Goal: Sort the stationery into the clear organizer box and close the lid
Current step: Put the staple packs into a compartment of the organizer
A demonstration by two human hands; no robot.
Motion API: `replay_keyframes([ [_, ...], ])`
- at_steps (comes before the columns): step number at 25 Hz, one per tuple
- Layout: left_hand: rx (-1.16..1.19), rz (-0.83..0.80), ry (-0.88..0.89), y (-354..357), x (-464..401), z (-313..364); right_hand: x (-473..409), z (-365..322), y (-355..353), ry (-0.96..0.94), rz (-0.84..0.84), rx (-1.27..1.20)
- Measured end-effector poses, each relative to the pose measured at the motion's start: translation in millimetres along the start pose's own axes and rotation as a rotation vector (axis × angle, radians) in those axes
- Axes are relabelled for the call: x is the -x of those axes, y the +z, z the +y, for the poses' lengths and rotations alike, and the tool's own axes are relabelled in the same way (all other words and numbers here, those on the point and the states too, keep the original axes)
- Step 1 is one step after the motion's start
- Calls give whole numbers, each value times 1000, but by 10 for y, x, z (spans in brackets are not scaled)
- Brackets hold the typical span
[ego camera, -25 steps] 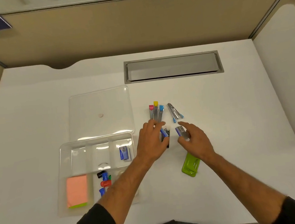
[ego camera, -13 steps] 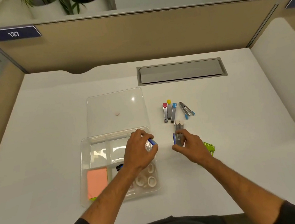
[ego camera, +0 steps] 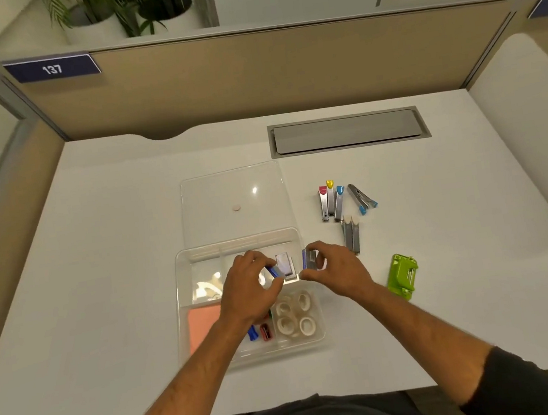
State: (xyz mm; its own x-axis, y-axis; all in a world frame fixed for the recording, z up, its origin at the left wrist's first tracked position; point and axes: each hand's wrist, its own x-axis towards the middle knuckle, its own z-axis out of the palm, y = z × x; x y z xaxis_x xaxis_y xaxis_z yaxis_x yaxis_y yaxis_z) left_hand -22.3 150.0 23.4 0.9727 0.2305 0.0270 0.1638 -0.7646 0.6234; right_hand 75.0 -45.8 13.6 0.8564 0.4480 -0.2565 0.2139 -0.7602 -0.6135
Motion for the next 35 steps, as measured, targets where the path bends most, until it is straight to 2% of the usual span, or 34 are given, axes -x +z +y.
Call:
replay_keyframes([
  [4, 5, 7, -6, -85, 55, -131, -225, -153, 211, -143, 41, 266],
  [11, -6, -67, -6, -106, 113, -260, -441, -221, 458, -122, -9, 425],
  [17, 23, -114, -16, -14, -65, -292, -428, -153, 440, -119, 3, 341],
  [21, -9, -203, -10, 141, -238, -276, -328, -26, 354, -126, 43, 273],
  [30, -11, -148, -43, 370, -447, -263, -195, 95, 274, -94, 97, 232],
  [35, -111, -201, -54, 336, -453, -285, -163, 106, 268, -59, 79, 218],
])
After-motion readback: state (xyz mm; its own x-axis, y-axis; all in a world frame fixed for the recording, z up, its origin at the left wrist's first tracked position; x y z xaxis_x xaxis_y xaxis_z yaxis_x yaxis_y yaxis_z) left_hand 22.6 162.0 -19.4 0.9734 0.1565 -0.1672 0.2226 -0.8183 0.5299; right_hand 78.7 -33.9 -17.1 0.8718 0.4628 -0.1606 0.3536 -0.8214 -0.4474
